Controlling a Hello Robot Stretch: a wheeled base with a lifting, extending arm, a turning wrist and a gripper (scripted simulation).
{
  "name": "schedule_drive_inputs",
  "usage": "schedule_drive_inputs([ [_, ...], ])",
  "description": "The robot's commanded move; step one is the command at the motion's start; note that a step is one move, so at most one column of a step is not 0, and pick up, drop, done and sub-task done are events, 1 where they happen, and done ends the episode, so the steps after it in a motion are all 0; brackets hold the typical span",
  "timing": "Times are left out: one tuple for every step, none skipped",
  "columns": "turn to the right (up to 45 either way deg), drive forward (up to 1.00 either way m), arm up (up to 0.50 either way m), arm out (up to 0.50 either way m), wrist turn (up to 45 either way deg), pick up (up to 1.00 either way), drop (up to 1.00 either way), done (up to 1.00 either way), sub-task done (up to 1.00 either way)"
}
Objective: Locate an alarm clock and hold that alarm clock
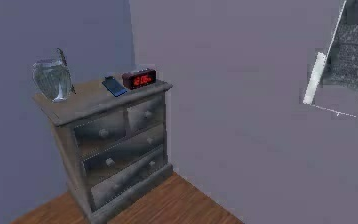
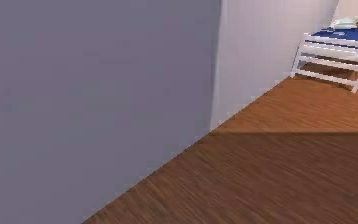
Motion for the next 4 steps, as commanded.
schedule_drive_inputs([
  [9.0,0.0,0.0,0.0,0.0,0.0,0.0,0.0,0.0],
  [0.0,0.5,0.0,0.0,0.0,0.0,0.0,0.0,0.0],
  [-45.0,0.0,0.0,0.0,0.0,0.0,0.0,0.0,0.0],
  [-45.0,0.0,0.0,0.0,0.0,0.0,0.0,0.0,0.0],
])
